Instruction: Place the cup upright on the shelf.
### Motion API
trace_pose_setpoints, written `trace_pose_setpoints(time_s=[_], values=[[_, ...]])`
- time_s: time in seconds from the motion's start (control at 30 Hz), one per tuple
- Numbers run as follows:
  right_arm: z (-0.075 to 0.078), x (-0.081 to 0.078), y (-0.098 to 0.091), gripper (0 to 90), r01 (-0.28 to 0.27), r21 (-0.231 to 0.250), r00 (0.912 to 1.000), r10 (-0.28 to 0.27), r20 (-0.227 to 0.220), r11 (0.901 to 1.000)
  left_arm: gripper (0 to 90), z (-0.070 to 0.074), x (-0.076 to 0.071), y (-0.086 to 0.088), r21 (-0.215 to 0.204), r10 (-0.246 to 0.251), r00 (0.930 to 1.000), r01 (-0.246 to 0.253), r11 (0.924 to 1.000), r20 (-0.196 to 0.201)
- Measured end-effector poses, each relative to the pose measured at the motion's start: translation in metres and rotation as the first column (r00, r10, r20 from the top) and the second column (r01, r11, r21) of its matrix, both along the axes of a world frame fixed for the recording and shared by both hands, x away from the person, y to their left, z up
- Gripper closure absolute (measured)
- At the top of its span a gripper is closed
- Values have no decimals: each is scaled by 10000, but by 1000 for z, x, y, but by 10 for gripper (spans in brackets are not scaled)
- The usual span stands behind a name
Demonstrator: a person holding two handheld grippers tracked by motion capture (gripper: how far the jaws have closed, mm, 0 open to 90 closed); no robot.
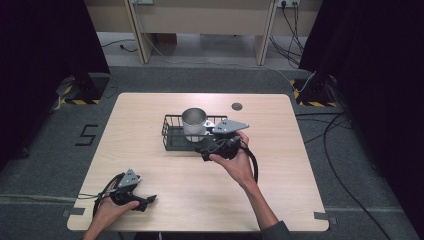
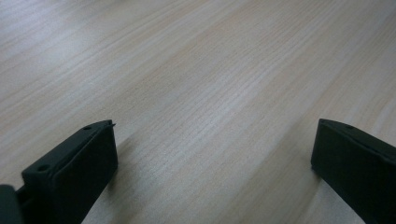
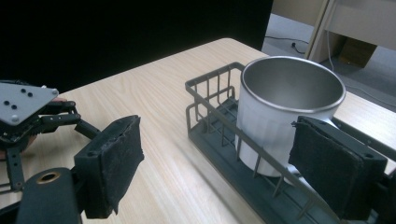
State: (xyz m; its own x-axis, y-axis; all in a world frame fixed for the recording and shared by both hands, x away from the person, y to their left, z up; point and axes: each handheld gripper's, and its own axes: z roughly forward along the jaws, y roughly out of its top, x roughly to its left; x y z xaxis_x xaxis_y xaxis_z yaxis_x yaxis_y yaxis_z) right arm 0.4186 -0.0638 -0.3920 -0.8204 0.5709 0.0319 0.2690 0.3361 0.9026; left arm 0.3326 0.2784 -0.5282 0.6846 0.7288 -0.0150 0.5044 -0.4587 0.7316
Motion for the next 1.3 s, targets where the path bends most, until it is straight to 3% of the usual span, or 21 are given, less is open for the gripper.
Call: trace_pose_setpoints(time_s=[0.43,0.8,1.3], values=[[-14,-14,-13,165,102,-71,9999,-102,-130,9999,0,0,0,0,-1,-4,10000,4,10000,5],[-37,-29,-27,164,470,-281,9986,-476,-235,9985,0,0,0,0,28,-2,10000,2,10000,-9],[-50,-47,-39,165,842,-90,9963,-843,-147,9964,0,0,0,0,14,-3,10000,3,10000,-4]])
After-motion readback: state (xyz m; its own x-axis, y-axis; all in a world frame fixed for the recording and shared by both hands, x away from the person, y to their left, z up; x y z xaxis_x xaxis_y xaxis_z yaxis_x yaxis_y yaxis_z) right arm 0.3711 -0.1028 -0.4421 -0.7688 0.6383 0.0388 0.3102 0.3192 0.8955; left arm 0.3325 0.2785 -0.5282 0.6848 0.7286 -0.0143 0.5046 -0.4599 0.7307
